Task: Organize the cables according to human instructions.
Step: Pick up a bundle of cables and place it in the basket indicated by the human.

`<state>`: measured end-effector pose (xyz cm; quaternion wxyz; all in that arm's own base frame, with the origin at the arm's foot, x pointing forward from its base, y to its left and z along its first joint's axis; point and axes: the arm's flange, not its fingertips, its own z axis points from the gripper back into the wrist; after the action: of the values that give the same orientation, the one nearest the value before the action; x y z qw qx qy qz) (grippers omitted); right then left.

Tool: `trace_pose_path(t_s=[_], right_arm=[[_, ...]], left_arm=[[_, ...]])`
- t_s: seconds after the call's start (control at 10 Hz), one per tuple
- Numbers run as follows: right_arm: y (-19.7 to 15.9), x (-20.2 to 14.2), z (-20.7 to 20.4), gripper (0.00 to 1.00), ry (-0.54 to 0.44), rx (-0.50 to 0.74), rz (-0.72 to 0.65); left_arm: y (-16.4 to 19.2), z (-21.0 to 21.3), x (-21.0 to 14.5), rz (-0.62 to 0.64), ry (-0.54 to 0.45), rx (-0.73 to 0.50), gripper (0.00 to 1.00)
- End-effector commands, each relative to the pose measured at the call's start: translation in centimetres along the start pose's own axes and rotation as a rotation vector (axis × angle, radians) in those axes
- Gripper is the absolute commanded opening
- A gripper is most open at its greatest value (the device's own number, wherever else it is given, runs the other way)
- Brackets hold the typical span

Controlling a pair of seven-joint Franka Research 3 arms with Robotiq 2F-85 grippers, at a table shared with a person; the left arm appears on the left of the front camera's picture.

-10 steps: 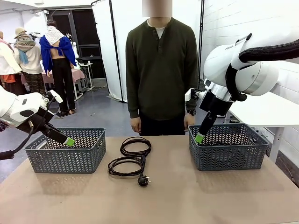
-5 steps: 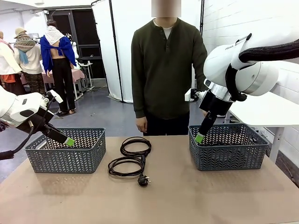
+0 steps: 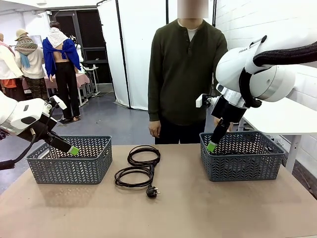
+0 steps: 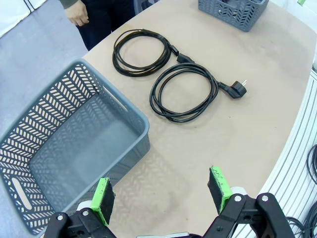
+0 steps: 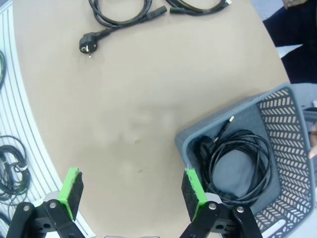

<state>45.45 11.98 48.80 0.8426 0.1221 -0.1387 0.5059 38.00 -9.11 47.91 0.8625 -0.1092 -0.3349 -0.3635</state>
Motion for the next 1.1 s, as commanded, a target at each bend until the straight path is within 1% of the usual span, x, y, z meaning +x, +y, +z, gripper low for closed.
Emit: trace_pose_path(t_s=[0.0,0.8,1.0], right_arm=[[0.0,0.1,0.1,1.00,0.001,-0.004,0.000],[0.0,0.0,0.0,1.00,0.000,0.000,0.000],[1.0,1.9,0.2,1.00,0.031,0.007,-0.062]], left_arm=[[0.1,-0.1,-0.1,0.018,-0.003,-0.007,1.00],[0.1,-0.1,-0.1,0.018,-0.003,-0.007,1.00],[0.1,-0.1,-0.1,0.018,-0.003,-0.007,1.00]])
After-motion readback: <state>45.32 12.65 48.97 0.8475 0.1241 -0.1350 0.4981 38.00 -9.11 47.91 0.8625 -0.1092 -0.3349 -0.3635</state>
